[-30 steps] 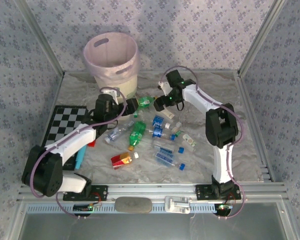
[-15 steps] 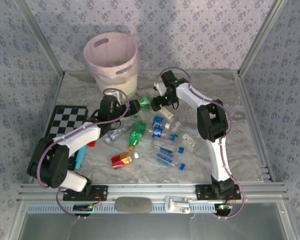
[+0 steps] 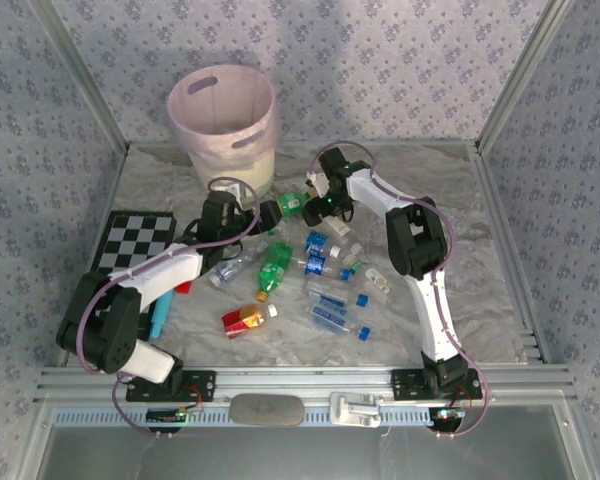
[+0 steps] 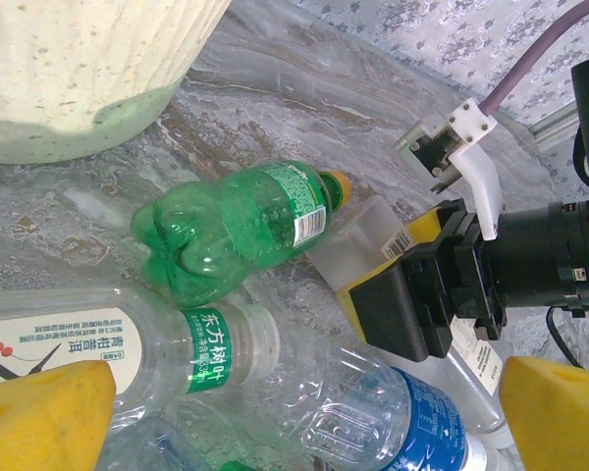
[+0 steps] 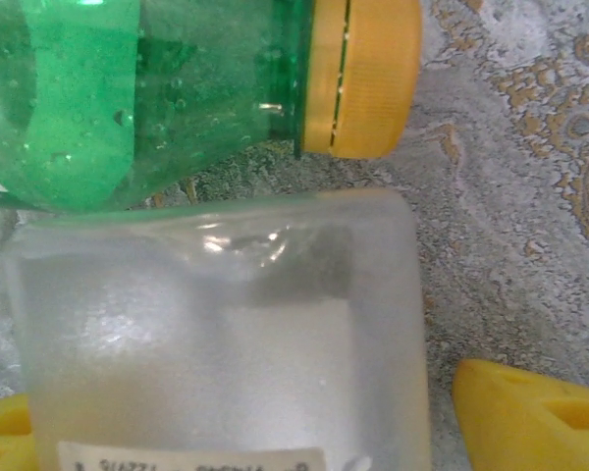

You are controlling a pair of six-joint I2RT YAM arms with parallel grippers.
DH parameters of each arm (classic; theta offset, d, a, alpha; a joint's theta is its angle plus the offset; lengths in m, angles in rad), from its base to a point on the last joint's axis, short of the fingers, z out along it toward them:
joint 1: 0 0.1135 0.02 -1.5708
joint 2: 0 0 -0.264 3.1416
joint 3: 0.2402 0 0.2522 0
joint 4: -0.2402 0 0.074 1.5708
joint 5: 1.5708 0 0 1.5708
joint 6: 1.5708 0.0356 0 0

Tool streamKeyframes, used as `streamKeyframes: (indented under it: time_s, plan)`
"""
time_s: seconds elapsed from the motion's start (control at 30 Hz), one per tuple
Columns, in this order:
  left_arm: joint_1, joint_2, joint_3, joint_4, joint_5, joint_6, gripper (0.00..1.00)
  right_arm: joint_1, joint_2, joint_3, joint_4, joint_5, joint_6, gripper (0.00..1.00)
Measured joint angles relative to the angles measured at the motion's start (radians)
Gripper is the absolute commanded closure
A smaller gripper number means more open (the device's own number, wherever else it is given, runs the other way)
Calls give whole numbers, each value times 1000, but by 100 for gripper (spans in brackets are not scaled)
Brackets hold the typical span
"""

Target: Put the plastic bottles in the bin

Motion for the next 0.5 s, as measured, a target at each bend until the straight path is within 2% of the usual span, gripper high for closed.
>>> streamKeyframes:
  time_s: [0.27,0.3,0.33,0.5]
  plan:
    - [-11,19,28,-10,-2,4,0,-13,-31,-58,66,-19,29,36]
    - [-15,25,39,-20,-3,4,0,-19,-47,-78,82,-31,43,42]
    - [-19,31,53,-31,-6,5,0,-27,-64,-97,104,-42,58,43]
    - [-42,39,91,-53,-23,27,0,-91,-183,-196,239,-125,153,44]
